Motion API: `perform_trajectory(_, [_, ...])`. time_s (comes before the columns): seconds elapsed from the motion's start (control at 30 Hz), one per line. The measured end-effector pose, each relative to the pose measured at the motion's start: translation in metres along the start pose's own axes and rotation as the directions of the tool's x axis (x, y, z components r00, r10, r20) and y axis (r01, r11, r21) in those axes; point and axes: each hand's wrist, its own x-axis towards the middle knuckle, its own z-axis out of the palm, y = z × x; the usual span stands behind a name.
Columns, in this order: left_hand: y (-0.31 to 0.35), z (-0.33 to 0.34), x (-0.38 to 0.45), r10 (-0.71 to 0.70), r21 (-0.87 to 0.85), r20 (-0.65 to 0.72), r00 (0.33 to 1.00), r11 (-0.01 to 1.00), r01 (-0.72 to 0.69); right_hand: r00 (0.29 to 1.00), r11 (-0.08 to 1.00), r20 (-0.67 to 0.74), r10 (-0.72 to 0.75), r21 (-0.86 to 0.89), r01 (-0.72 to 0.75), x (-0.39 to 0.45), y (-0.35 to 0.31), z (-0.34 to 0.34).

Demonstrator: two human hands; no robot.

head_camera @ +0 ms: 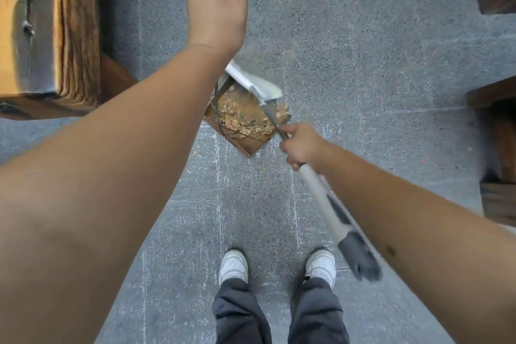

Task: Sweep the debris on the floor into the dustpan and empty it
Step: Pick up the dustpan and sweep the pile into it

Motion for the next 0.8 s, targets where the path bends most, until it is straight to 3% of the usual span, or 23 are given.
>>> perform_trajectory(0.17, [0.002, 0.002, -0.001, -0.007, 0.006, 0.012, 1.000, 1.000, 0.007, 0.991, 0.985, 0.118, 0.061, 0.153, -0.079, -0.033, 0.030, 0.004])
perform_trajectory(0.27, [0.001, 0.001, -0.001, -0.010, -0.013, 0.016, 1.000, 1.000, 0.010, 0.986, 0.993, 0.154, 0.059, 0.093, -0.074, -0.053, 0.039, -0.007])
perform_trajectory(0.4, [-0.001, -0.003, -0.002, -0.020, -0.045, 0.016, 1.000, 0.999, 0.021, 0.998, 1.000, 0.069, 0.008, 0.004, -0.009, -0.064, 0.028, -0.038])
perform_trajectory(0.53, [-0.001, -0.006, -0.003, -0.031, -0.058, 0.020, 0.999, 0.998, 0.032, 0.990, 0.976, -0.119, -0.081, -0.212, 0.055, -0.036, 0.001, -0.062])
perform_trajectory(0.63, [-0.002, -0.004, -0.002, -0.049, -0.085, 0.014, 0.999, 0.995, 0.050, 0.972, 0.903, -0.208, -0.106, -0.431, 0.006, 0.003, -0.011, -0.062])
perform_trajectory(0.8, [0.001, -0.001, -0.002, -0.026, -0.033, -0.003, 1.000, 0.999, 0.026, 0.988, 0.819, -0.157, 0.005, -0.567, -0.094, 0.005, 0.001, -0.015])
